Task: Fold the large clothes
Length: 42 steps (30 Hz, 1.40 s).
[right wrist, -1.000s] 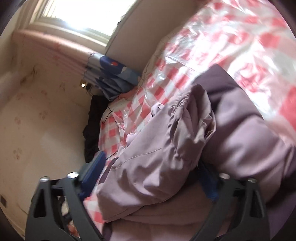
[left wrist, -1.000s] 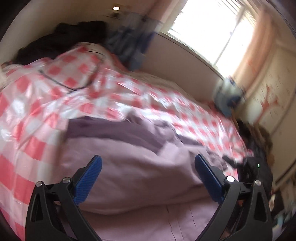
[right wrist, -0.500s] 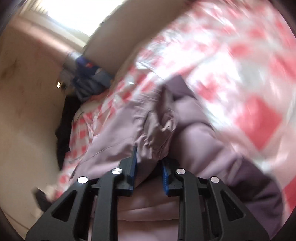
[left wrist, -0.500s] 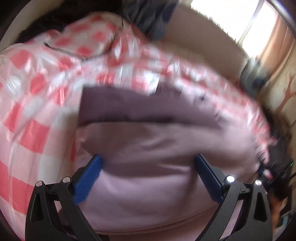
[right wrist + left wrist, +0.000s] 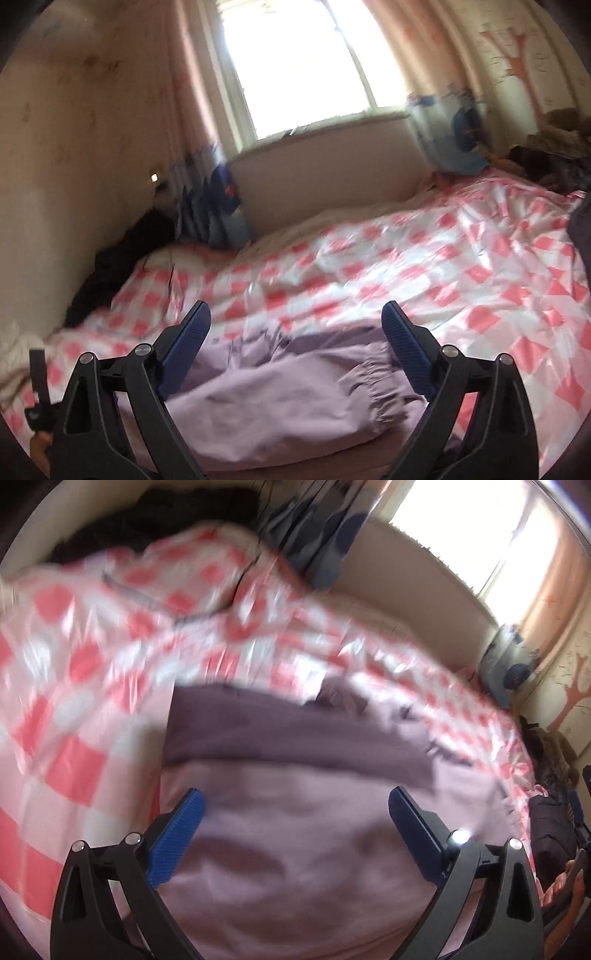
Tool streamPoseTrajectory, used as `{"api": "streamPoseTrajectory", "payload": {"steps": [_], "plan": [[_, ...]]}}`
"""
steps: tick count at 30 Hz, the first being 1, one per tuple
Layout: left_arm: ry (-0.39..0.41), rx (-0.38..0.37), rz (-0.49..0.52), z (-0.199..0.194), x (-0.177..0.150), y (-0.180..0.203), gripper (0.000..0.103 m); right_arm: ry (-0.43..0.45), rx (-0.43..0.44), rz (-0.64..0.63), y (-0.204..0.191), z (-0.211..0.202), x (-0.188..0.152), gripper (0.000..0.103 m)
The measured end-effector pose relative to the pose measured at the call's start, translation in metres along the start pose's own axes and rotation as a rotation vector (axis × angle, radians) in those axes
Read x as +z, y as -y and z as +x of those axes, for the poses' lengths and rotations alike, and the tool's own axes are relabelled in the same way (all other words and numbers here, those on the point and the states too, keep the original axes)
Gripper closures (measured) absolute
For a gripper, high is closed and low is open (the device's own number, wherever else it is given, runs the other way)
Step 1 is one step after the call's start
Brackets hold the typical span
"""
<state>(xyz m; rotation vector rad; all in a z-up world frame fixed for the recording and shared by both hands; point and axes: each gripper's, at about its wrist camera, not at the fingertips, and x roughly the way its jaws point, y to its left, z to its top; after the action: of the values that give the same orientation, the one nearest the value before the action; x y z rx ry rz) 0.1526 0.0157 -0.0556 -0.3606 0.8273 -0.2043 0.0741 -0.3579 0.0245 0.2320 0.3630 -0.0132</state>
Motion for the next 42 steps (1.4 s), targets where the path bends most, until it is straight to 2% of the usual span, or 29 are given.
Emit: {"api": "streamPoseTrajectory", "payload": {"steps": [2, 4, 5, 6, 9, 11, 14, 15, 17, 19, 21, 23, 27, 30, 33, 35, 37, 40, 42], "plan": [[-0.006, 0.024, 0.026, 0.013, -0.01, -0.004, 0.007, -0.229, -0.021, -0.072, -0.006, 0.062, -0.02, 0.013], [-0.01, 0.037, 0.059, 0.02, -0.017, -0.004, 0.007, -0.447, -0.059, -0.054, 0.011, 0.117, -0.057, 0.013], [-0.005, 0.015, 0.061, 0.021, -0.019, -0.003, 0.007, -0.501, -0.042, -0.032, 0.023, 0.132, -0.076, 0.013], [-0.008, 0.011, 0.073, 0.022, -0.02, -0.001, 0.007, -0.508, -0.036, -0.026, 0.03, 0.136, -0.086, 0.013], [-0.029, 0.031, 0.076, 0.024, -0.021, -0.002, 0.007, -0.571, -0.033, -0.047, 0.026, 0.128, -0.072, 0.013], [-0.063, 0.02, 0.036, 0.01, -0.02, -0.011, 0.007, -0.582, 0.062, 0.016, 0.034, 0.099, -0.051, 0.013], [-0.081, -0.01, -0.064, -0.031, -0.02, -0.033, 0.007, -0.542, 0.208, 0.101, 0.066, 0.004, -0.022, 0.012], [-0.082, -0.013, -0.086, -0.047, -0.024, -0.04, 0.007, -0.544, 0.243, 0.12, 0.077, -0.028, -0.019, 0.007], [-0.078, -0.017, -0.105, -0.079, -0.04, -0.055, 0.007, -0.601, 0.305, 0.177, 0.107, -0.087, -0.033, 0.007], [-0.097, -0.003, -0.12, -0.109, -0.068, -0.072, 0.007, -0.696, 0.288, 0.259, 0.139, -0.145, -0.062, 0.007], [-0.142, 0.011, -0.118, -0.135, -0.104, -0.085, 0.007, -0.741, 0.295, 0.313, 0.163, -0.193, -0.091, 0.007], [-0.178, 0.041, -0.115, -0.162, -0.142, -0.096, 0.007, -0.77, 0.338, 0.379, 0.177, -0.23, -0.118, 0.007], [-0.217, 0.049, -0.142, -0.216, -0.209, -0.11, 0.007, -0.81, 0.456, 0.448, 0.182, -0.275, -0.154, 0.007], [-0.252, 0.025, -0.225, -0.242, -0.246, -0.122, 0.007, -0.836, 0.522, 0.503, 0.186, -0.297, -0.169, 0.007], [-0.335, -0.015, -0.329, -0.248, -0.28, -0.137, 0.007, -0.858, 0.581, 0.554, 0.195, -0.308, -0.175, 0.007], [-0.396, -0.053, -0.365, -0.245, -0.297, -0.139, 0.007, -0.875, 0.63, 0.583, 0.198, -0.31, -0.176, 0.007], [-0.444, -0.087, -0.372, -0.239, -0.307, -0.138, 0.007, -0.93, 0.592, 0.566, 0.203, -0.312, -0.179, 0.007], [-0.456, -0.096, -0.365, -0.235, -0.313, -0.134, 0.007, -1.023, 0.522, 0.514, 0.201, -0.311, -0.181, 0.007], [-0.494, -0.125, -0.365, -0.226, -0.316, -0.129, 0.007, -1.031, 0.529, 0.508, 0.198, -0.31, -0.183, 0.007]]}}
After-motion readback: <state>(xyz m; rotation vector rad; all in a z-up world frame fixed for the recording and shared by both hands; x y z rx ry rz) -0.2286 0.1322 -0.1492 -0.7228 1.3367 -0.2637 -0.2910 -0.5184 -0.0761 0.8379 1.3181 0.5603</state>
